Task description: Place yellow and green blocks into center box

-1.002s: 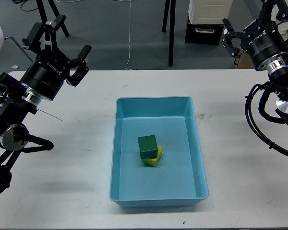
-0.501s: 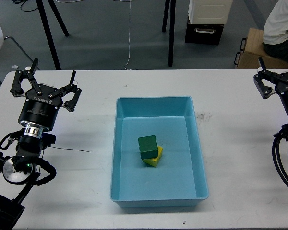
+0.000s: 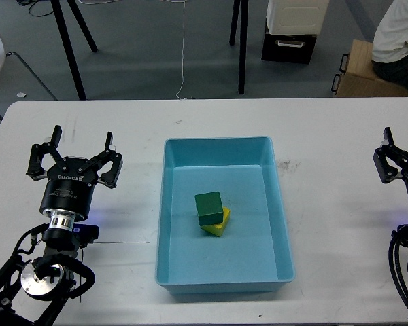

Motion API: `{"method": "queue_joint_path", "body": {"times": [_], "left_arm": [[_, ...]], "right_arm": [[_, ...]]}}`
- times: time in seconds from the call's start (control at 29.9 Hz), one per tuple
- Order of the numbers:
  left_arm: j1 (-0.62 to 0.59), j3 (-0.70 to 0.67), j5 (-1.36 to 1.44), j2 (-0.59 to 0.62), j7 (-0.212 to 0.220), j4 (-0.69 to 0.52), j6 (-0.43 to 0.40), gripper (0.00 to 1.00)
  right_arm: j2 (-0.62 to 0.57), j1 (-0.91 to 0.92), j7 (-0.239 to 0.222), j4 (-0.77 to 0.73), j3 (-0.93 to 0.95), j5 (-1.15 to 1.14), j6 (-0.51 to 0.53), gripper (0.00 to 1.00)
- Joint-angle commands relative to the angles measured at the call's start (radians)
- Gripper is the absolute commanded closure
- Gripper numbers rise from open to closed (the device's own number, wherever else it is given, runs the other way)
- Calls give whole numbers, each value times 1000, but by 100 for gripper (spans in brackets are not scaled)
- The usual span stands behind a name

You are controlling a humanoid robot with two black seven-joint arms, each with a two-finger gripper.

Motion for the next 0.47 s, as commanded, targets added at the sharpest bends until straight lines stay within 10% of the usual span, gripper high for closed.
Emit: {"method": "queue_joint_path", "body": {"times": [0.0, 0.43], "left_arm": [[10, 2, 0, -21, 7, -6, -2, 0], [10, 19, 1, -13, 14, -10, 11, 0]], "right_arm": [[25, -2, -2, -1, -1, 37, 3, 1], [27, -11, -10, -6, 3, 41, 41, 1]]}}
